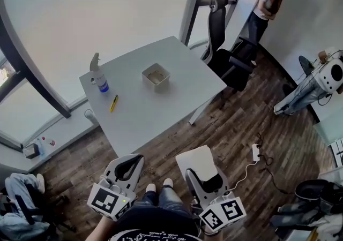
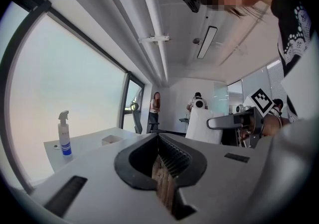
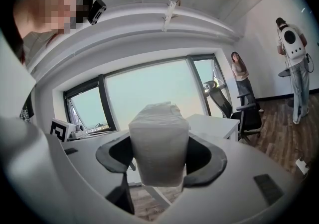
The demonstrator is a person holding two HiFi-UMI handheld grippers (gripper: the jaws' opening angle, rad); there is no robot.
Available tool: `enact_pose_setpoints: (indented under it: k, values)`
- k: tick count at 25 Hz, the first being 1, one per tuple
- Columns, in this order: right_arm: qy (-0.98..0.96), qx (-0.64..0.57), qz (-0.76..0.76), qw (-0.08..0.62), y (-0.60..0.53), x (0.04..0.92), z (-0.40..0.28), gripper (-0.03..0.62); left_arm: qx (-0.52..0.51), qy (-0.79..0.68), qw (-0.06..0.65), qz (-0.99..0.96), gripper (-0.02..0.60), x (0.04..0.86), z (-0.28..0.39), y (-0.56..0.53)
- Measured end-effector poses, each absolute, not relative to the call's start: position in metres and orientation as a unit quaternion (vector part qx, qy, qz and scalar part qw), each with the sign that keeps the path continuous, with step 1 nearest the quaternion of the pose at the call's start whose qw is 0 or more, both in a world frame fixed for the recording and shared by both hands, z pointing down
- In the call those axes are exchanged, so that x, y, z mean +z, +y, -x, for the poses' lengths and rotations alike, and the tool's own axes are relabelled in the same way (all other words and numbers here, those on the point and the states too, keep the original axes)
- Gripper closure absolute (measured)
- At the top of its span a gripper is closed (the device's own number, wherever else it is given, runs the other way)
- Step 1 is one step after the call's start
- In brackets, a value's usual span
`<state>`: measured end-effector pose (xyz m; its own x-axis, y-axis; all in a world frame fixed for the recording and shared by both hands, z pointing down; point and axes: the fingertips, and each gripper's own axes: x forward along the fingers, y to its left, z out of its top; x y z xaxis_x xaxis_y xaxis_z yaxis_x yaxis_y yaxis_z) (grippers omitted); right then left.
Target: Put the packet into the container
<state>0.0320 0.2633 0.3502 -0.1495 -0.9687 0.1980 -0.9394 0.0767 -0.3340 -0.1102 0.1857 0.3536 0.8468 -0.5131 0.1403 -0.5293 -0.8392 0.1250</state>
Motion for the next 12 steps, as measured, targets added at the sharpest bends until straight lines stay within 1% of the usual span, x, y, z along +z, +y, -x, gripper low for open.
enact_pose_setpoints:
  k: [8,12]
  values:
    - [0.751,-0.207,0.626,0.023,0.23,0.354,-0.056,0.319,0.054,-0.303,0.093,-0.947,0.574,0.362,0.091,0.159]
    - [0.762,-0.201,0.615,0.026,0.206,0.348,-0.073,0.319,0.049,-0.316,0.085,-0.944,0.574,0.356,0.077,0.142]
